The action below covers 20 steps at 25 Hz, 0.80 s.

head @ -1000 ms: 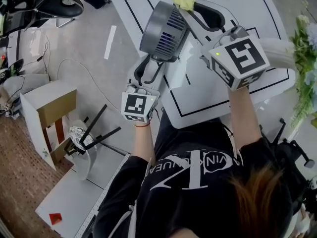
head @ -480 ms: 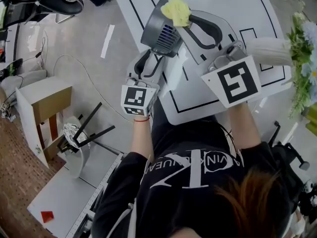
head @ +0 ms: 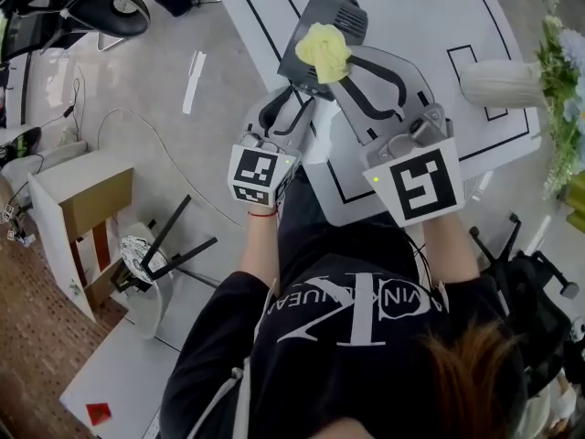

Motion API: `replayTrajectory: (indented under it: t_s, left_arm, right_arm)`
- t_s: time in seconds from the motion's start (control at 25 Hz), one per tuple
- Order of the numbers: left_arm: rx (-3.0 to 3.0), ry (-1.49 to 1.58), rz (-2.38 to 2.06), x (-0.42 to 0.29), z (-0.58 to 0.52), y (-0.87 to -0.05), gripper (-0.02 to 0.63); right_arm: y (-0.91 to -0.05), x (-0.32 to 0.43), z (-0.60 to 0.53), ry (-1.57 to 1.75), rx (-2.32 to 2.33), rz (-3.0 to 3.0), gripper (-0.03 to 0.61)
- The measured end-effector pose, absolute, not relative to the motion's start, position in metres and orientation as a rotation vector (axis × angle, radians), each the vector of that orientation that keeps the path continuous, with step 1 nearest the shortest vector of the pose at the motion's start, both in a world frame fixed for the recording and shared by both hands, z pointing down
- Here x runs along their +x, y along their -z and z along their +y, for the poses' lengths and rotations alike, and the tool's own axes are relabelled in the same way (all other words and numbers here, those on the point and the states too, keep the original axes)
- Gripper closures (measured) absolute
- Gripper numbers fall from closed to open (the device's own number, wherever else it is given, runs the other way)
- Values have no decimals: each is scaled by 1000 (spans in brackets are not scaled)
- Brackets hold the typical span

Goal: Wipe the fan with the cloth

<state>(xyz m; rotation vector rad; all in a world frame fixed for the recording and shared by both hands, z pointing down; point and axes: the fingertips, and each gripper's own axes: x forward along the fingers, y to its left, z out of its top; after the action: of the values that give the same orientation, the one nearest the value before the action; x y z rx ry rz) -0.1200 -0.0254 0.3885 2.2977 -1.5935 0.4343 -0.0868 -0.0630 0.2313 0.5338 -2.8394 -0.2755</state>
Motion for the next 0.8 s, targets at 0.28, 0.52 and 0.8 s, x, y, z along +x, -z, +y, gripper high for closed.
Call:
replayTrajectory:
  t_s: [0.28,0.52,0.8]
  left_arm:
    - [2354,-430,-1484,-130,-25,-387,508]
    - [2359,-437,-1479,-139,-35,-382,544]
    - [2352,-479,-1459,-144,-34,-386,568]
  right_arm:
    - [-240,-91,-46,327,602,-2798,511]
    - [-244,-89,-44,309,616,-2796,511]
    - [-270,-98,-23,300,480,-2738,511]
